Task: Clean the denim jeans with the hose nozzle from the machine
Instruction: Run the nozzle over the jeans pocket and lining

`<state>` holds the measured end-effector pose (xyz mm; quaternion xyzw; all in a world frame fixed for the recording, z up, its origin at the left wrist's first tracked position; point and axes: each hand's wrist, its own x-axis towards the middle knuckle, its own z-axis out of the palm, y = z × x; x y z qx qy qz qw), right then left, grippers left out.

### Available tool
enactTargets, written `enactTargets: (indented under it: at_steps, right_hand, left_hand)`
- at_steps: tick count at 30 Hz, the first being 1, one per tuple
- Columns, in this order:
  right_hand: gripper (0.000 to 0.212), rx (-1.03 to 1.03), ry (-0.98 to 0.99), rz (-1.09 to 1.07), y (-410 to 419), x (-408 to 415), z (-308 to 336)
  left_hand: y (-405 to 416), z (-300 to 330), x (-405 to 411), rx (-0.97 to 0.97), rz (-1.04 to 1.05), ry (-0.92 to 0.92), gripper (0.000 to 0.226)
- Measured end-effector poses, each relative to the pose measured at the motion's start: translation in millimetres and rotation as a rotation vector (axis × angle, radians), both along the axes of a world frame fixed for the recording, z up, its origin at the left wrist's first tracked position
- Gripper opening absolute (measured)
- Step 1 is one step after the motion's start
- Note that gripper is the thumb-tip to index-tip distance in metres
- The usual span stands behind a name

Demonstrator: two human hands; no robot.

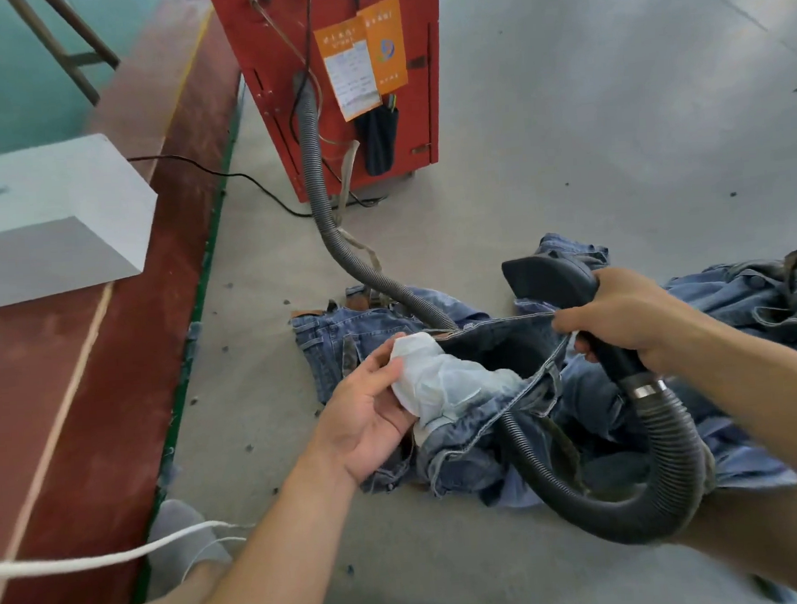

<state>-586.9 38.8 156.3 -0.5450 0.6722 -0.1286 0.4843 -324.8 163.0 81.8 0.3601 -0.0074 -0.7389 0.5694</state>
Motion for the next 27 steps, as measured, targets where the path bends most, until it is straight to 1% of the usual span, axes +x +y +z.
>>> enactTargets:
  at_steps: [3,7,9,13,15,16,17,19,20,21,22,23,24,25,26,27]
  right_hand:
    - [0.020,0.000,-0.012,-0.009,1,0,2]
    - [0.021,-0.003,-0.010,0.002,2,0,2]
    - [0.021,-0.004,0.007,0.015,3,1,1]
    - [0.020,0.004,0.008,0.011,3,3,2]
    - [0.021,0.013,-0.003,-0.001,3,3,3]
    - [0.022,0.019,-0.007,-0.002,3,3,4]
    - [0.022,0.023,-0.008,0.002,4,4,5]
    - [0.021,0.022,0.000,0.025,6,6,6]
    - [0.020,0.019,0.009,0.043,8,7,6]
    - [0.019,0.015,0.020,0.063,10,9,7]
    - [0.019,0.011,0.032,0.086,11,10,7]
    - [0.018,0.006,0.046,0.111,13,10,8]
    - [0.018,0.001,0.061,0.140,15,10,8]
    - [0.018,-0.004,0.078,0.172,17,10,9]
    - [0.019,-0.010,0.098,0.202,19,10,10]
    - [0.019,-0.013,0.116,0.223,21,9,10]
  left_hand:
    - [1,1,3,-0.029,-0.009,0.030,0.031]
    - [0,5,4,-0.041,0.023,0.008,0.047]
    - [-2,6,6,-0.047,0.047,0.010,0.049]
    - [1,4,9,-0.108,0.040,0.035,0.040]
    - [2,2,14,-0.103,0.029,0.027,0.035]
    - [2,1,15,-0.078,-0.004,-0.037,0.033]
    - [1,0,15,-0.037,-0.061,-0.169,0.030]
    - [0,-4,10,0.020,-0.229,-0.569,0.025]
    - [3,-6,6,0.012,-0.353,-0.767,0.025]
    - [6,-9,0,-0.022,-0.523,-0.930,0.029]
    - [11,-11,-7,-0.054,-0.754,-1.050,0.034]
    - [16,-16,-12,-0.090,-1.006,-1.152,0.040]
    - [20,-21,-16,-0.124,-1.178,-1.219,0.043]
    - [22,-27,-19,-0.141,-1.238,-1.280,0.040]
    - [22,-32,-21,-0.127,-1.155,-1.345,0.031]
    - [22,-35,-20,-0.051,-0.957,-1.426,0.030]
